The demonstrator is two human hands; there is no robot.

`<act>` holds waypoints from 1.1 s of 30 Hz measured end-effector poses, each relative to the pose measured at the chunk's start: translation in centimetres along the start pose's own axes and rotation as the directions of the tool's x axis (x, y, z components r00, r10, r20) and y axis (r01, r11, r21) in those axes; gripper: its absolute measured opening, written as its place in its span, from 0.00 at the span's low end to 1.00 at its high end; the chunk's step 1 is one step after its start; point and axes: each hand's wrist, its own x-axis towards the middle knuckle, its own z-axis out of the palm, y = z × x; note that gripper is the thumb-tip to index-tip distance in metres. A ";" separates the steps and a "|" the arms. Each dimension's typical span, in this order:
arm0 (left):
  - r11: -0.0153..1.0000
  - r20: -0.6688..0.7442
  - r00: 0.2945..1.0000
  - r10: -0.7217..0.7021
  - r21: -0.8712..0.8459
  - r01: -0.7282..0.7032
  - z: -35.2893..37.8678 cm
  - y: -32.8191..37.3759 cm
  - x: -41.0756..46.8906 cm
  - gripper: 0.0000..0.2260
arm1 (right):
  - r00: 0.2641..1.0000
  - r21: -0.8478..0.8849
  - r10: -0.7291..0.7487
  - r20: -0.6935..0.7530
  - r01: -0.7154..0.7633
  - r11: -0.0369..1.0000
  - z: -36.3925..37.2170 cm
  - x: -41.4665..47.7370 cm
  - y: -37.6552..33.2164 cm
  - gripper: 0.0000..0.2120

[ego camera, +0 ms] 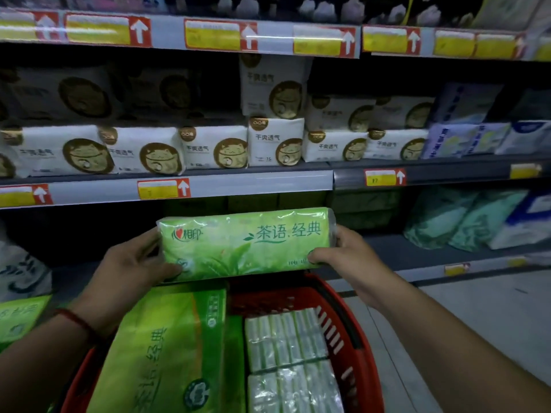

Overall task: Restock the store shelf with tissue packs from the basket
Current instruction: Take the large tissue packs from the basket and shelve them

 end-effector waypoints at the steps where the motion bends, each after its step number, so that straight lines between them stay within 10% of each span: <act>1: 1.000 -0.008 1.000 -0.012 -0.002 0.012 1.3 -0.2 0.7 0.23 | 1.000 -0.014 0.015 -0.011 -0.016 1.000 -1.0 0.6 0.7 0.15; 15: 0.963 -0.033 0.965 -0.259 -0.087 0.255 23.0 -6.1 14.5 0.16 | 0.922 0.111 0.211 -0.326 -0.184 0.977 -17.8 12.3 10.4 0.11; 23: 0.888 0.003 0.911 -0.412 -0.221 0.403 33.8 -10.1 20.3 0.09 | 0.774 0.310 0.290 -0.563 -0.128 0.942 -23.7 18.7 18.9 0.32; 33: 0.854 0.064 0.861 -0.505 0.182 0.487 39.7 -17.3 22.8 0.16 | 0.537 0.403 0.531 -0.655 -0.346 0.847 -23.2 19.9 27.4 0.25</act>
